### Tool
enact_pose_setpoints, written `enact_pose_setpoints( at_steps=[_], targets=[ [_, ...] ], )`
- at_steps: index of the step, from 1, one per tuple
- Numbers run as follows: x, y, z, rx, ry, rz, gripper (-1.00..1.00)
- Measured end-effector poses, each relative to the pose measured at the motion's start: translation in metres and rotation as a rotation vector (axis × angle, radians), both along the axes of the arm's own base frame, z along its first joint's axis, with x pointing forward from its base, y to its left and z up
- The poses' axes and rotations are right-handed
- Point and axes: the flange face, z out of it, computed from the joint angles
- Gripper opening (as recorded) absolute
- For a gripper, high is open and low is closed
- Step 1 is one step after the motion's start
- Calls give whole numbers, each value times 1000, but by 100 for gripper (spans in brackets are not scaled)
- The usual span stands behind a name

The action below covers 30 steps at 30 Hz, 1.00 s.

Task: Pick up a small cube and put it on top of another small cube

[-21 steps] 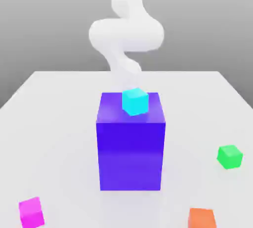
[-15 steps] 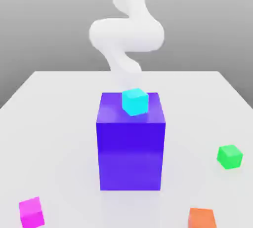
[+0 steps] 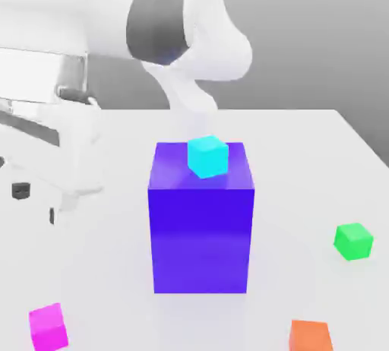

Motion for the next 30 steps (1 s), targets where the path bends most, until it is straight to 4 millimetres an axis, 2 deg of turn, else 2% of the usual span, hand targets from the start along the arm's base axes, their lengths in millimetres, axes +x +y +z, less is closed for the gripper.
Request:
enact_pose_setpoints(
  at_steps=[3,7,11,12,17,18,19,23,24,25,30],
  targets=[
    [-6,-16,-55,43,63,-95,0],
    [-25,-37,-128,100,147,-233,0],
    [-29,-42,-188,113,166,-266,0],
    [-30,-42,-201,113,166,-267,-100],
    [-30,-42,-201,112,164,-267,-100],
    [-30,-42,-208,113,165,-267,-100],
    [-30,-42,-205,113,165,-267,-100],
    [-30,-42,-158,113,165,-268,-100],
    [-27,-32,-149,112,166,-232,-100],
    [-22,-11,-144,110,169,-159,-100],
    [-7,110,-128,88,180,266,-100]
  ],
)
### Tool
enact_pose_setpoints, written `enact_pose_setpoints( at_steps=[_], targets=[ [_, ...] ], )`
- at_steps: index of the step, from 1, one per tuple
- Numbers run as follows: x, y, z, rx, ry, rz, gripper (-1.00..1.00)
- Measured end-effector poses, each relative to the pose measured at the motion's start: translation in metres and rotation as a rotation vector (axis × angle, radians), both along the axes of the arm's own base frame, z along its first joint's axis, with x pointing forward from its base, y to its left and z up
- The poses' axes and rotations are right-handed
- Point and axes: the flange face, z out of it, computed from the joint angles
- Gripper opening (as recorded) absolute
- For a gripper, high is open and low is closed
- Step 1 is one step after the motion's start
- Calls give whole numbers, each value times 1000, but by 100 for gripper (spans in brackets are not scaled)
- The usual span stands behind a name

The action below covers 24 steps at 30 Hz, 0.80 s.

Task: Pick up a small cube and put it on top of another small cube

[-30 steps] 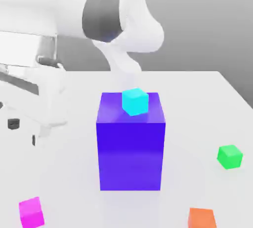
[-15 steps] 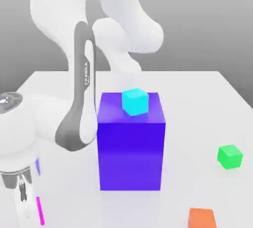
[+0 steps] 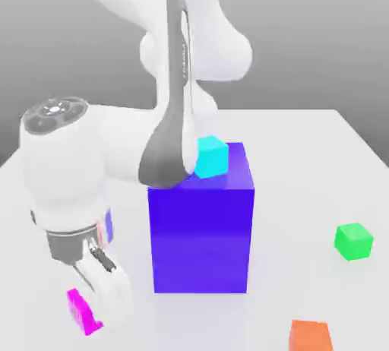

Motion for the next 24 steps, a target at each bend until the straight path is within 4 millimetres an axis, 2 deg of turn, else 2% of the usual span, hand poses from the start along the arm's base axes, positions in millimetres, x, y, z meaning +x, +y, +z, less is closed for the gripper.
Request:
enact_pose_setpoints(
  at_steps=[4,9,13,16,20,21,22,23,24],
  targets=[
    [-10,96,10,7,-7,348,-100],
    [-48,204,20,8,-13,779,-100],
    [-98,285,27,5,-16,1141,-100],
    [-156,347,31,-3,-18,1463,-100],
    [-230,397,33,-18,-17,1832,-100],
    [-245,408,28,-21,-17,1894,-100],
    [-251,412,20,-24,-18,1921,-100],
    [-233,398,11,-25,-17,1871,-100],
    [-229,395,1,-26,-17,1862,-100]
  ],
)
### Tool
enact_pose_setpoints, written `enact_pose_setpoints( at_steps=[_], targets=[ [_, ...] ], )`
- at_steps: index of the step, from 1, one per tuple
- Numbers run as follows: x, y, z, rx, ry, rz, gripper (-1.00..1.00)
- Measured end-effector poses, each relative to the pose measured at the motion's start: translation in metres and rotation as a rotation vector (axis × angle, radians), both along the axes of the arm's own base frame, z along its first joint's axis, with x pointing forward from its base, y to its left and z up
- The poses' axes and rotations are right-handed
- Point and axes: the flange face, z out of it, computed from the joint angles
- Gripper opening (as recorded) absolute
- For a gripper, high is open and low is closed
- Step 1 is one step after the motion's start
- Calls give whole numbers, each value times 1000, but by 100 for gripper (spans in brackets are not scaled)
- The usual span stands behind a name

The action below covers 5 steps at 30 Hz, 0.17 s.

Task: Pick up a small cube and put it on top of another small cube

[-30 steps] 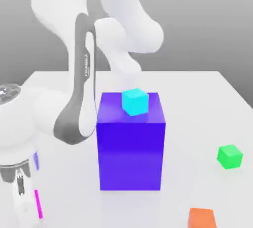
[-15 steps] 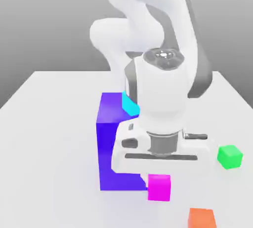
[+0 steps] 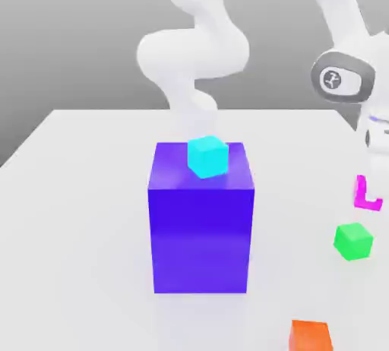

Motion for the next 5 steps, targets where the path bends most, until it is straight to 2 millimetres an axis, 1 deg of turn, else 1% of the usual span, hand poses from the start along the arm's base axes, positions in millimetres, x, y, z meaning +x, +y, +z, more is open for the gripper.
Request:
enact_pose_setpoints(
  at_steps=[2,3,5],
  targets=[
    [1,-2,-22,0,0,-3,-100],
    [0,-3,-29,0,1,-3,100],
    [0,-3,-29,0,1,-3,100]
  ],
)
